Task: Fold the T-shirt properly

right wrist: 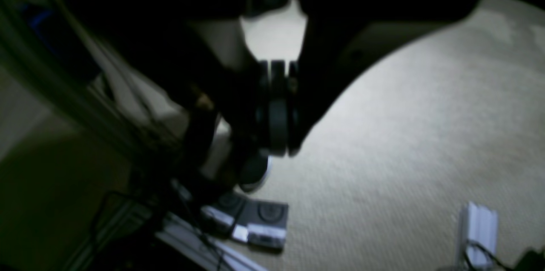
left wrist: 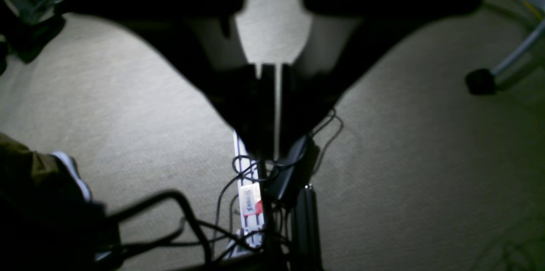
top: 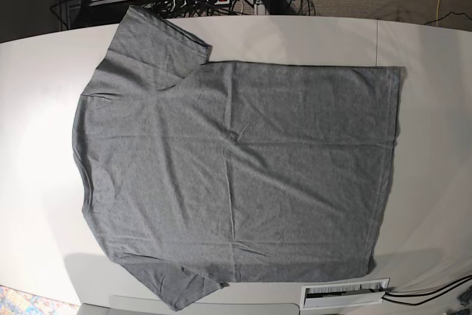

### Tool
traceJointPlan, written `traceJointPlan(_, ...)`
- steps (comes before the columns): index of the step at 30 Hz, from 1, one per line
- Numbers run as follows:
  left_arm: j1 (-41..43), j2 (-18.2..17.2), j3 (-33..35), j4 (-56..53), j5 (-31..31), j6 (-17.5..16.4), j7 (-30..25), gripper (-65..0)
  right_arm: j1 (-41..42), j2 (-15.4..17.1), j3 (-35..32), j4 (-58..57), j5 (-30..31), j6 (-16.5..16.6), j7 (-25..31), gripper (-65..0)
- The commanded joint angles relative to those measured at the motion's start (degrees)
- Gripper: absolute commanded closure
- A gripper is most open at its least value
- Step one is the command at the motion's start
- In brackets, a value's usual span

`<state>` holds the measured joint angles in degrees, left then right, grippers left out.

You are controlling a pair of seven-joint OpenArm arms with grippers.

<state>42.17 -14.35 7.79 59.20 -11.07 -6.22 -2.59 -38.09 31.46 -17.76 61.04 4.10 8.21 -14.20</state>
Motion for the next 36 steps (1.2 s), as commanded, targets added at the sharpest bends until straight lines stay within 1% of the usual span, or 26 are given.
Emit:
traceJointPlan(1,2.4,-1.0,-0.1,1.9,0.0,-0.2,-0.5,0.0,-1.9,2.0,0.2,2.8,-0.1,-0.1,0.5,0.0)
traceJointPlan(3,5.2,-2.3,-0.1,5.2,0.0,-0.2,-1.6,0.0,-4.8,4.3,0.3,7.9,-1.2,-0.2,0.5,0.0)
traceJointPlan(6,9.4,-4.4,-0.1,10.4,0.3,-0.2,-2.4,0.0,-8.8,7.5,0.5,15.2,-5.5,-0.8,-0.3,0.0)
traceJointPlan(9,13.4,-6.0,-0.1,16.1,5.3,0.3,-2.4,0.0,-12.5,9.8,2.7,21.3,-7.7,-2.6,-1.0,0.0)
traceJointPlan(11,15.9,-6.6,-0.1,20.0,9.8,2.2,-2.5,0.0,-14.9,10.8,5.4,24.8,-8.1,-3.5,-1.1,0.0)
traceJointPlan(13,18.2,-7.3,-0.1,24.0,13.0,3.8,-2.4,0.0,-17.2,11.4,8.6,28.2,-8.2,-3.6,-1.5,0.0)
traceJointPlan(16,21.3,-8.9,-0.1,29.8,16.2,5.4,-2.4,0.0,-20.5,11.4,13.6,33.3,-9.4,-3.5,-2.6,0.0)
traceJointPlan(21,26.1,-12.1,-0.1,38.6,22.7,9.0,-2.3,0.0,-26.5,11.6,19.1,42.2,-15.5,-3.5,-3.6,0.0)
traceJointPlan(26,29.5,-14.8,-0.1,45.1,30.0,13.1,-1.2,0.0,-30.0,14.3,19.8,50.2,-20.0,-3.6,-7.5,0.0)
traceJointPlan(29,30.9,-15.4,-0.1,48.3,34.1,16.8,0.3,0.0,-30.2,14.4,19.8,54.0,-23.5,-4.4,-10.1,0.0)
traceJointPlan(32,31.6,-15.4,-0.1,51.4,37.9,19.0,3.1,0.0,-30.2,14.4,19.8,57.7,-24.5,-5.9,-11.2,0.0)
traceJointPlan(36,31.6,-15.4,-0.1,54.8,43.3,21.7,5.3,0.0,-30.2,14.4,19.7,62.8,-27.6,-5.9,-13.7,0.0)
